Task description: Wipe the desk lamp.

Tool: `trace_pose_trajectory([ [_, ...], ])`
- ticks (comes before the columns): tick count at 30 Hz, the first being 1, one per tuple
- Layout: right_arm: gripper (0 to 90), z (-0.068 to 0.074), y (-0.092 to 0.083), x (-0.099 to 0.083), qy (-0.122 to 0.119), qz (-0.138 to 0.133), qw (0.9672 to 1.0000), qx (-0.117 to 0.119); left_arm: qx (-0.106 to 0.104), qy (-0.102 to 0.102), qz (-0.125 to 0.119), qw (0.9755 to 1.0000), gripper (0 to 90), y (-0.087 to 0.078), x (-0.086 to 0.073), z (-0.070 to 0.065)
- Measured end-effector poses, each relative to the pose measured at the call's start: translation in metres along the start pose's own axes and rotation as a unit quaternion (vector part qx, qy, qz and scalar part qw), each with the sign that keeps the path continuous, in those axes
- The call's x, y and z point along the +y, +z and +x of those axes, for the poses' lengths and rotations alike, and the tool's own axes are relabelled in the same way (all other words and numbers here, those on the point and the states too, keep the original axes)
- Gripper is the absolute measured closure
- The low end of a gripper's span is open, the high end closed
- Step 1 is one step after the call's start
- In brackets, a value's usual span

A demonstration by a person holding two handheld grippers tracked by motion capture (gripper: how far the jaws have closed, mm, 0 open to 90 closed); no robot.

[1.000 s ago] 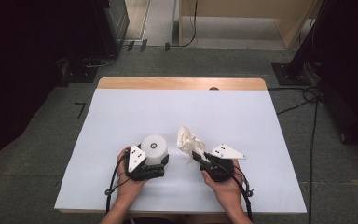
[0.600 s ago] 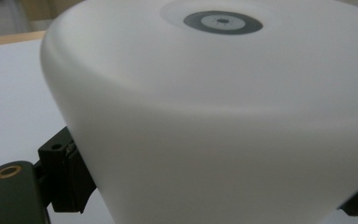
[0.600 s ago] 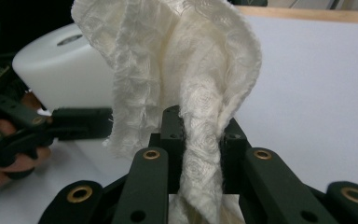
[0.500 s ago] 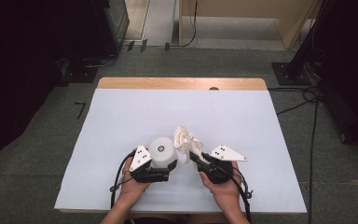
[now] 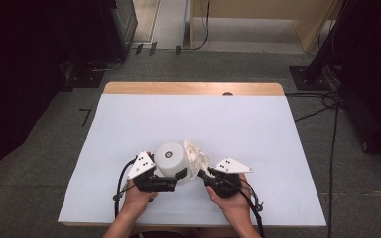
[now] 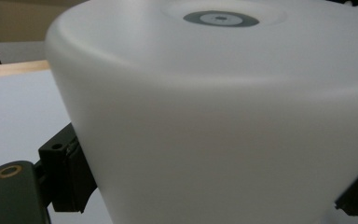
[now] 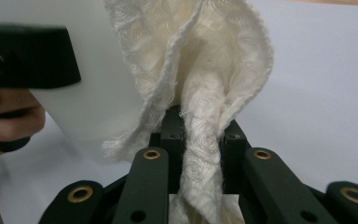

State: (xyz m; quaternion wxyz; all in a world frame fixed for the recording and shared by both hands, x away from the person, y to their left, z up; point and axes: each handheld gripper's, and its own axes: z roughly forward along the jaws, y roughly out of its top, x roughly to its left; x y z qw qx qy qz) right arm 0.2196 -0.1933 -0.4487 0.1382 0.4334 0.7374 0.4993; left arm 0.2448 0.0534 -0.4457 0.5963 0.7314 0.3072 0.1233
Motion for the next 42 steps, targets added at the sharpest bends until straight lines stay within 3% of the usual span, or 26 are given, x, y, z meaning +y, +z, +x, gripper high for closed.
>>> trace_pose_trajectory([
  [4,77.5,0.002,-0.009,0.008,-0.002,-0.023,0.9997,-0.001,-0.004,0.015,0.030,0.9994,8.5,0.010,-0.007,-0.007],
  [9,77.8,0.002,-0.021,0.016,0.002,-0.047,0.9989,-0.003,-0.014,0.023,0.033,0.9991,8.5,0.015,-0.008,-0.014],
  [12,77.8,0.002,-0.016,0.012,0.006,-0.033,0.9994,-0.004,-0.010,0.026,0.024,0.9993,8.5,0.009,-0.002,-0.014],
  [16,77.8,0.001,-0.004,0.004,0.002,-0.003,1.0000,-0.003,0.000,0.012,0.000,0.9999,8.5,0.000,0.005,-0.006],
  [19,77.8,0.002,0.001,0.002,0.010,0.006,0.9999,0.003,-0.001,0.004,-0.001,1.0000,8.5,0.000,0.004,-0.003],
  [25,77.9,0.003,-0.013,0.013,0.015,-0.028,0.9995,0.002,-0.005,0.019,0.032,0.9993,8.5,0.013,-0.005,-0.010],
  [29,77.9,0.002,-0.020,0.017,0.010,-0.046,0.9989,-0.001,-0.015,0.022,0.031,0.9992,8.5,0.014,-0.004,-0.013],
  [33,77.8,0.002,-0.014,0.013,0.010,-0.033,0.9994,-0.001,-0.008,0.021,0.021,0.9995,8.5,0.008,0.000,-0.010],
  [38,77.8,0.003,0.002,0.001,0.008,0.010,0.9999,0.001,0.000,0.013,0.004,0.9999,8.5,0.001,0.005,-0.003],
  [42,77.8,0.004,0.000,0.004,0.006,0.006,1.0000,0.000,-0.001,0.018,0.005,0.9998,8.6,0.001,0.002,-0.002],
])
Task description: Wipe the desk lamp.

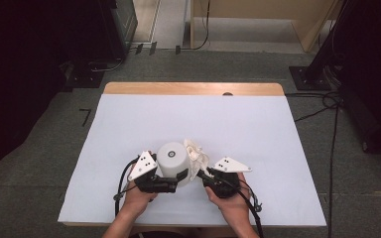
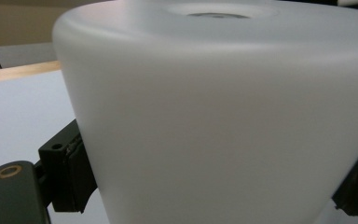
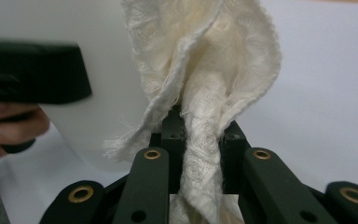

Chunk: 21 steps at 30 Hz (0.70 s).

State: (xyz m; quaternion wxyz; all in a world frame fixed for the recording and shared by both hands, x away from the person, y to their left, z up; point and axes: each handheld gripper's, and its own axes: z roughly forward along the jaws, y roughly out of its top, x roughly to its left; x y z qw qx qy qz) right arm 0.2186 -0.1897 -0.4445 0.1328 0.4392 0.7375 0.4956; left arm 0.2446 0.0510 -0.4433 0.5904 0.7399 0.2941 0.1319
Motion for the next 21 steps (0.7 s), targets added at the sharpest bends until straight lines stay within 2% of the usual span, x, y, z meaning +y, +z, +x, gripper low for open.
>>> trace_pose_trajectory([
  [3,77.8,0.002,-0.012,0.010,-0.001,-0.031,0.9995,0.004,-0.002,0.009,0.017,0.9998,8.6,0.006,-0.004,-0.005],
  [5,77.8,0.002,-0.017,0.013,-0.005,-0.043,0.9990,0.000,-0.005,0.010,0.019,0.9998,8.6,0.009,-0.005,-0.008],
  [7,77.8,0.002,-0.017,0.012,-0.004,-0.041,0.9992,-0.001,-0.003,0.013,0.017,0.9998,8.6,0.009,-0.004,-0.009],
  [9,77.8,-0.002,-0.009,0.005,0.004,-0.018,0.9998,0.001,-0.001,0.009,0.008,0.9999,8.6,0.006,-0.001,-0.007],
  [10,77.8,-0.002,-0.009,0.005,0.004,-0.018,0.9998,0.001,-0.001,0.009,0.008,0.9999,8.6,0.006,-0.001,-0.007],
  [13,77.7,-0.005,0.002,-0.004,-0.004,0.013,0.9999,-0.002,0.030,0.026,-0.014,0.9991,8.5,-0.001,0.000,0.000],
  [15,77.7,-0.010,-0.001,-0.003,0.005,0.005,0.9999,-0.013,0.049,0.034,-0.013,0.9981,8.5,-0.002,-0.001,0.005],
  [17,77.8,-0.017,-0.008,0.000,0.010,-0.013,0.9995,-0.027,0.071,0.051,-0.001,0.9962,8.5,0.000,-0.005,0.007],
  [19,77.8,-0.022,-0.015,0.003,0.017,-0.026,0.9989,-0.033,0.094,0.070,0.014,0.9930,8.5,0.004,-0.011,0.007],
  [21,77.8,-0.025,-0.019,0.005,0.017,-0.035,0.9985,-0.039,0.109,0.086,0.027,0.9899,8.5,0.009,-0.017,0.008],
])
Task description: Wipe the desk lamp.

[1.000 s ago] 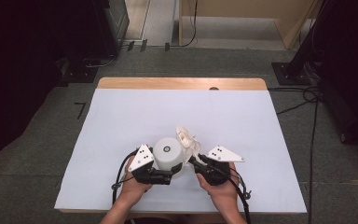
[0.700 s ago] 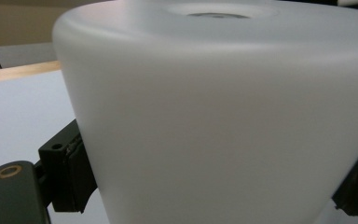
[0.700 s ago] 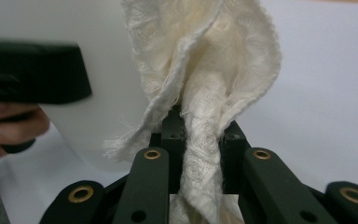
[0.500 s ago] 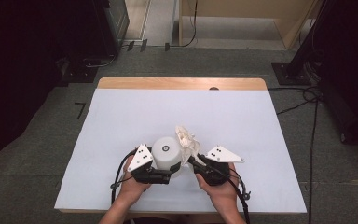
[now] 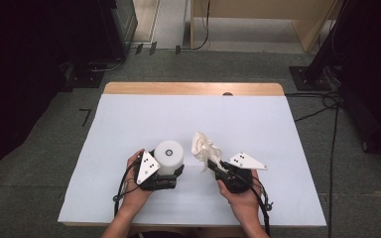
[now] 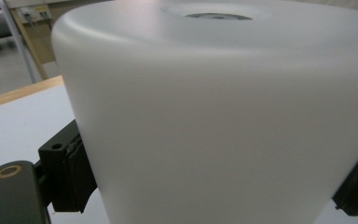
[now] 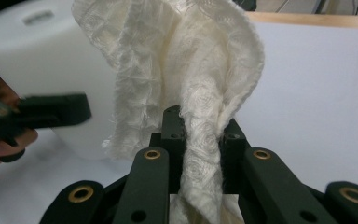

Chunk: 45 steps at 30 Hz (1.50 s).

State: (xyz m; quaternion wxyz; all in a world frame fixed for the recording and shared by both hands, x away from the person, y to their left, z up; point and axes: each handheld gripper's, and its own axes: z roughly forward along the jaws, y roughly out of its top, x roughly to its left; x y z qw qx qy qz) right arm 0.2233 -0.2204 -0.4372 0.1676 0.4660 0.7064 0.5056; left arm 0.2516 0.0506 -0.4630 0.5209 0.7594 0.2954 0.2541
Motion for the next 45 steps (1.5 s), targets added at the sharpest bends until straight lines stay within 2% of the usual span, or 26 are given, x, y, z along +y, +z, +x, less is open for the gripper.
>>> trace_pose_trajectory([
  [1,77.8,-0.001,-0.002,0.001,-0.001,-0.003,1.0000,-0.001,0.003,0.006,0.006,1.0000,8.5,0.002,-0.003,0.000],
  [4,77.8,-0.003,-0.004,0.002,-0.004,-0.010,0.9999,-0.004,0.003,0.006,0.013,0.9999,8.5,0.007,-0.010,0.000],
  [7,77.8,-0.003,-0.004,0.002,-0.005,-0.010,0.9999,-0.004,0.020,0.005,0.025,0.9995,8.4,0.010,-0.016,0.003],
  [9,77.8,-0.004,-0.003,0.002,-0.006,-0.008,0.9999,-0.006,0.014,-0.009,0.023,0.9996,8.4,0.010,-0.018,0.007],
  [13,77.8,-0.004,-0.003,0.002,-0.008,-0.007,0.9999,-0.004,0.016,-0.009,0.022,0.9996,8.4,0.009,-0.019,0.009],
  [14,77.7,-0.004,-0.002,0.002,-0.007,-0.005,1.0000,-0.004,0.016,-0.017,0.022,0.9995,8.4,0.008,-0.020,0.010],
  [15,77.7,-0.005,-0.001,0.001,-0.008,-0.002,1.0000,-0.005,0.029,-0.032,0.022,0.9988,7.7,0.007,-0.021,0.011],
  [17,77.7,-0.005,0.000,0.000,-0.008,0.000,1.0000,-0.005,0.027,-0.051,0.018,0.9981,1.5,0.005,-0.020,0.012],
  [21,77.6,-0.005,0.001,-0.001,-0.006,0.004,1.0000,-0.003,0.049,-0.083,0.027,0.9950,0.0,0.003,-0.015,0.006],
  [23,77.6,-0.004,0.001,-0.001,-0.009,0.005,0.9999,-0.003,0.072,-0.102,0.037,0.9914,0.0,0.005,-0.011,0.000],
  [26,77.6,-0.003,0.002,-0.001,-0.009,0.005,0.9999,-0.001,0.120,-0.098,0.057,0.9863,0.9,0.009,-0.010,-0.009],
  [27,77.5,-0.003,0.002,-0.002,-0.008,0.007,0.9999,-0.001,0.130,-0.094,0.057,0.9854,3.5,0.009,-0.012,-0.010],
  [29,77.5,-0.003,0.003,-0.002,-0.010,0.007,0.9999,-0.001,0.132,-0.089,0.049,0.9859,8.4,0.008,-0.013,-0.012],
  [32,77.5,-0.002,0.003,-0.002,-0.011,0.007,0.9999,-0.001,0.108,-0.083,0.049,0.9894,8.5,0.007,-0.013,-0.009],
  [34,77.6,-0.001,0.002,-0.002,-0.010,0.005,0.9999,0.001,0.068,-0.090,0.042,0.9927,8.6,0.004,-0.011,-0.005],
  [35,77.6,-0.001,0.002,-0.002,-0.010,0.005,0.9999,0.001,0.068,-0.090,0.042,0.9927,8.6,0.004,-0.011,-0.005],
  [36,77.6,0.001,0.001,0.000,-0.011,-0.002,0.9999,0.002,0.039,-0.093,0.031,0.9945,8.6,0.002,-0.007,-0.004],
  [37,77.6,0.001,0.001,0.000,-0.011,-0.002,0.9999,0.002,0.024,-0.093,0.025,0.9950,8.6,0.001,-0.005,-0.004],
  [38,77.6,0.005,-0.001,0.002,-0.015,-0.006,0.9998,0.006,-0.003,-0.095,0.014,0.9954,8.6,-0.002,0.001,-0.006],
  [40,77.6,0.009,-0.002,0.003,-0.017,-0.011,0.9997,0.010,-0.024,-0.095,0.006,0.9952,8.7,-0.003,0.005,-0.010],
  [41,77.6,0.009,-0.002,0.003,-0.017,-0.011,0.9997,0.010,-0.024,-0.095,0.006,0.9952,8.7,-0.003,0.005,-0.010],
  [43,77.6,0.016,-0.003,0.005,-0.023,-0.020,0.9995,0.014,-0.057,-0.070,0.003,0.9959,8.7,-0.004,0.011,-0.021],
  [45,77.6,0.019,-0.002,0.006,-0.026,-0.022,0.9993,0.017,-0.075,-0.053,0.005,0.9958,8.7,-0.003,0.013,-0.029],
])
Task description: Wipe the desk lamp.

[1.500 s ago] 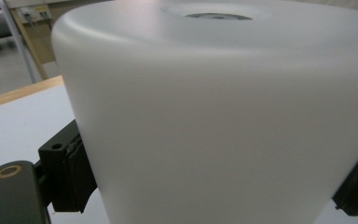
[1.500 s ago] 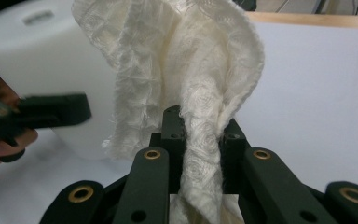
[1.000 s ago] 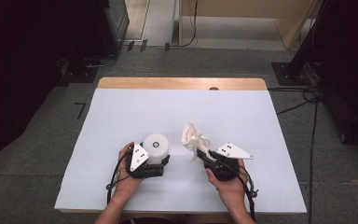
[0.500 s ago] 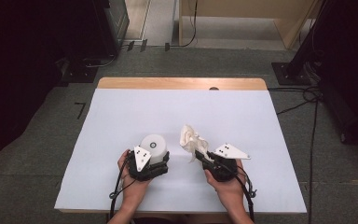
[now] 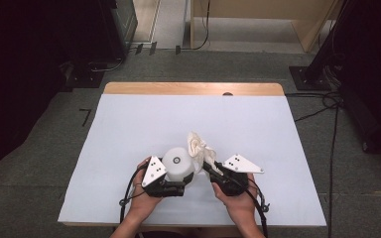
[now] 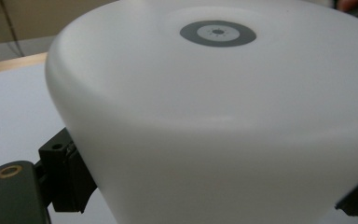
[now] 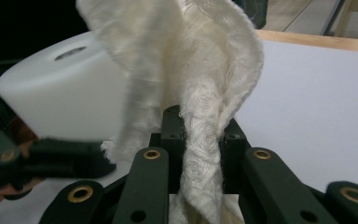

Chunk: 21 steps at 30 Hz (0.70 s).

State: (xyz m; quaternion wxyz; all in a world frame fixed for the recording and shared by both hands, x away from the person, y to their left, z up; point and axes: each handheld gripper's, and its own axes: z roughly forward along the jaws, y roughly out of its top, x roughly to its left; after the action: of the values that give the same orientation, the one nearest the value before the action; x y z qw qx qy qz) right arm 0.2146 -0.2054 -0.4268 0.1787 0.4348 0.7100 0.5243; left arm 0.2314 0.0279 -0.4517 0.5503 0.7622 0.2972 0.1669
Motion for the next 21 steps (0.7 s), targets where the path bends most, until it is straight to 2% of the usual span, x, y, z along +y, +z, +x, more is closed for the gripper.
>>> trace_pose_trajectory([
  [1,77.6,0.002,0.001,0.000,-0.001,0.001,1.0000,0.002,0.000,0.000,0.000,1.0000,8.7,0.000,0.000,0.000],
  [2,77.7,0.003,0.002,-0.001,-0.005,0.003,1.0000,0.002,-0.014,0.002,0.000,0.9999,8.7,0.001,0.002,-0.004],
  [4,77.7,0.004,0.002,-0.002,-0.006,0.004,1.0000,0.000,-0.018,0.001,-0.002,0.9998,8.7,0.000,0.003,-0.004],
  [6,77.7,0.002,0.006,-0.005,-0.001,0.018,0.9998,0.006,-0.023,-0.014,-0.014,0.9995,8.6,-0.005,0.007,0.002],
  [9,77.6,0.003,0.014,-0.011,-0.001,0.043,0.9990,0.010,-0.016,-0.034,-0.031,0.9988,8.7,-0.012,0.012,0.012],
  [13,77.6,0.005,0.022,-0.018,0.000,0.067,0.9977,0.014,-0.013,-0.042,-0.037,0.9984,8.7,-0.017,0.012,0.019],
  [15,77.7,0.005,0.023,-0.017,-0.002,0.063,0.9979,0.011,-0.019,-0.037,-0.030,0.9987,8.7,-0.014,0.010,0.018],
  [17,77.7,0.005,0.019,-0.013,0.004,0.049,0.9987,0.013,-0.021,-0.028,-0.018,0.9992,8.7,-0.010,0.008,0.015],
  [21,77.8,0.005,0.011,-0.007,0.002,0.027,0.9996,0.011,-0.016,-0.013,0.004,0.9998,8.7,-0.001,0.003,0.009],
])
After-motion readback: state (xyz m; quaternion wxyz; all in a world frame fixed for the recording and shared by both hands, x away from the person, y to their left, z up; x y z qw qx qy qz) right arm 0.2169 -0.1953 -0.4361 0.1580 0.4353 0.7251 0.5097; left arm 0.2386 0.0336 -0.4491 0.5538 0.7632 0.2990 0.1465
